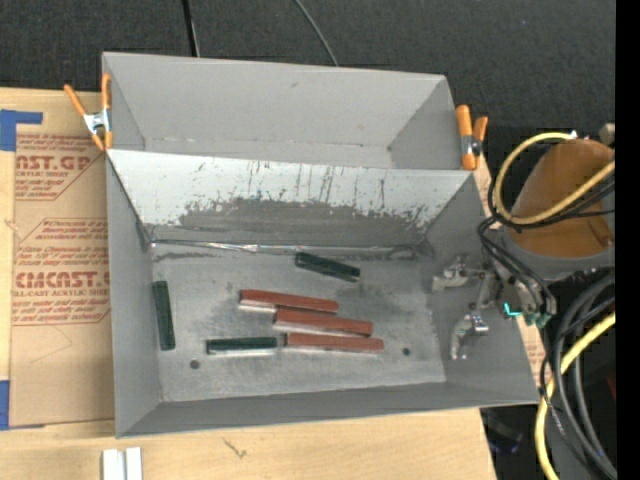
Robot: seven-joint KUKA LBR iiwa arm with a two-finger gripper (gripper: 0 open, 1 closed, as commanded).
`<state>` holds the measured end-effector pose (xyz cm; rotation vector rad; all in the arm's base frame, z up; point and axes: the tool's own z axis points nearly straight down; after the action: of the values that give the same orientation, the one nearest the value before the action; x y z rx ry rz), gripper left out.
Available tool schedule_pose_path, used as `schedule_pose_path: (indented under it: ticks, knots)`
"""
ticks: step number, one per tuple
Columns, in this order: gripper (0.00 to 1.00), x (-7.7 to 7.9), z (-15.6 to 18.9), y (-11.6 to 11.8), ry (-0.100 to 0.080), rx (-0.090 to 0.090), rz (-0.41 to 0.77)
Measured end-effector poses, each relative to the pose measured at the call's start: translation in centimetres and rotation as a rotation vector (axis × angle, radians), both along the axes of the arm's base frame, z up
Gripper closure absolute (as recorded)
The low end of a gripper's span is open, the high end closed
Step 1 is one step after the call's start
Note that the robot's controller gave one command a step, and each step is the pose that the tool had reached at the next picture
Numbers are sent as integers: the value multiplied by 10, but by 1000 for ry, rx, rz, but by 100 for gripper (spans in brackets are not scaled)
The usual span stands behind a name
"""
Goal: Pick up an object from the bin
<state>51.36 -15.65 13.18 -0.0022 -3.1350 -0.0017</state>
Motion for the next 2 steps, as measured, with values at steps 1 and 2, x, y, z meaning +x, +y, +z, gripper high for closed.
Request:
schedule_pose_path:
  ticks: [1, 2]
  knots:
    - [0, 2, 4, 1, -7, -2, 2]
    - [0, -10, -31, 58, -8, -1, 142]
